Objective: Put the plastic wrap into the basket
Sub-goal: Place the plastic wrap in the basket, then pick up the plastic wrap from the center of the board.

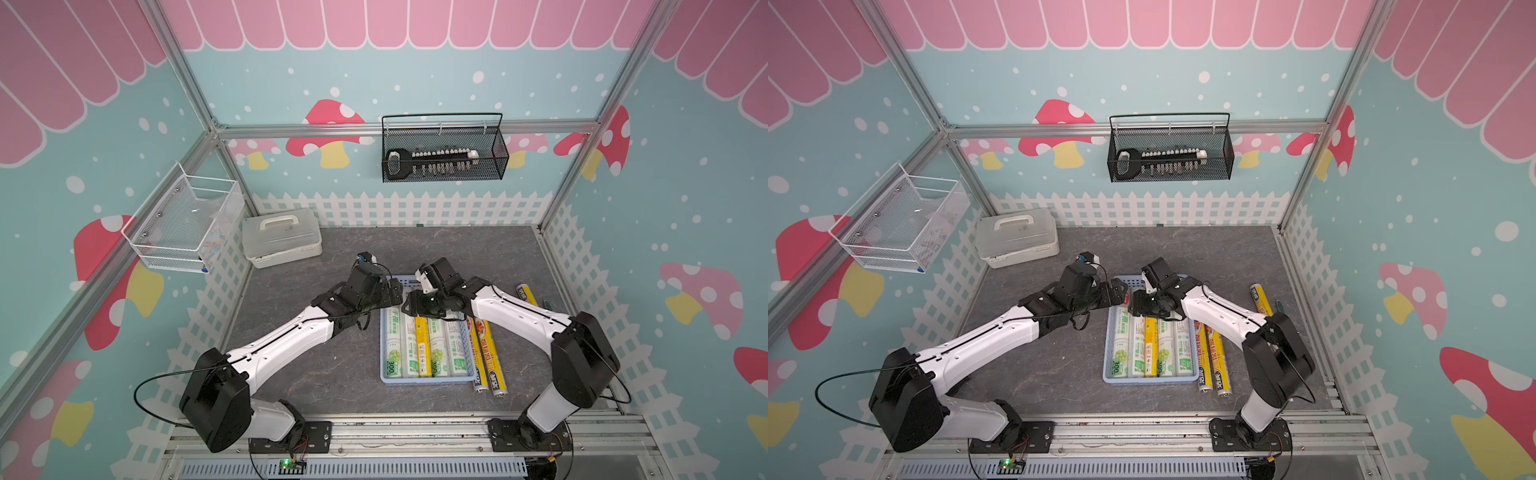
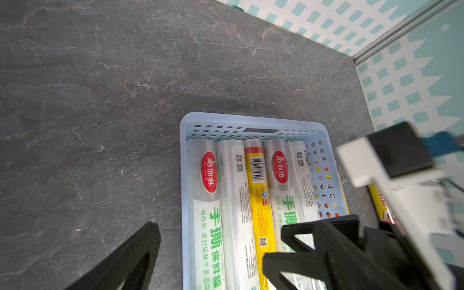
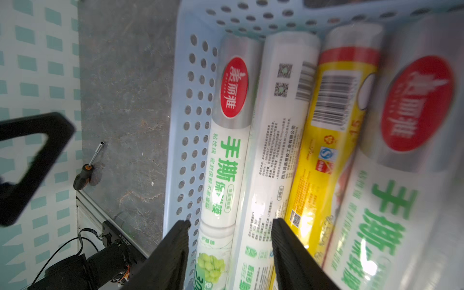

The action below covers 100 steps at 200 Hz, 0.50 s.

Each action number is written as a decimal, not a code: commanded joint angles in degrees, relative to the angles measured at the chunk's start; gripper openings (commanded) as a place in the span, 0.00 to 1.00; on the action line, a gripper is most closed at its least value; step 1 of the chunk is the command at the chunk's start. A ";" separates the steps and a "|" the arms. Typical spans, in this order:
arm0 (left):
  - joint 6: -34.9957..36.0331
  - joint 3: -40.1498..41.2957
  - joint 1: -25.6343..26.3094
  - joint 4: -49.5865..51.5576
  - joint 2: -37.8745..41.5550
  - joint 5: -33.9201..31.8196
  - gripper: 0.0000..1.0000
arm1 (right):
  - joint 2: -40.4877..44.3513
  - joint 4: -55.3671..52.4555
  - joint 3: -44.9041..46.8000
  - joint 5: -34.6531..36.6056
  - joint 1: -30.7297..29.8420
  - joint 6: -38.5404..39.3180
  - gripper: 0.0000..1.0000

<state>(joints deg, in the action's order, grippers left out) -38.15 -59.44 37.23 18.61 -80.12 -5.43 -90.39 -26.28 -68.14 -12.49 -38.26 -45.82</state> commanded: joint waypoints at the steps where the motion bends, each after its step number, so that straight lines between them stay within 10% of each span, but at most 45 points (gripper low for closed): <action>1: 0.58 -3.86 -0.09 0.11 -1.70 2.57 0.98 | 7.74 -4.70 2.09 9.47 0.87 4.32 0.56; 100: 9.19 -25.85 9.08 7.56 -20.99 12.28 0.99 | 25.87 -15.73 15.44 19.94 32.20 19.22 0.62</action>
<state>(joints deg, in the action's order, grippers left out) -33.78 -78.98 43.99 20.97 -96.66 2.81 -64.69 -38.50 -53.76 4.58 -11.66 -32.45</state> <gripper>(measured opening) 0.988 0.598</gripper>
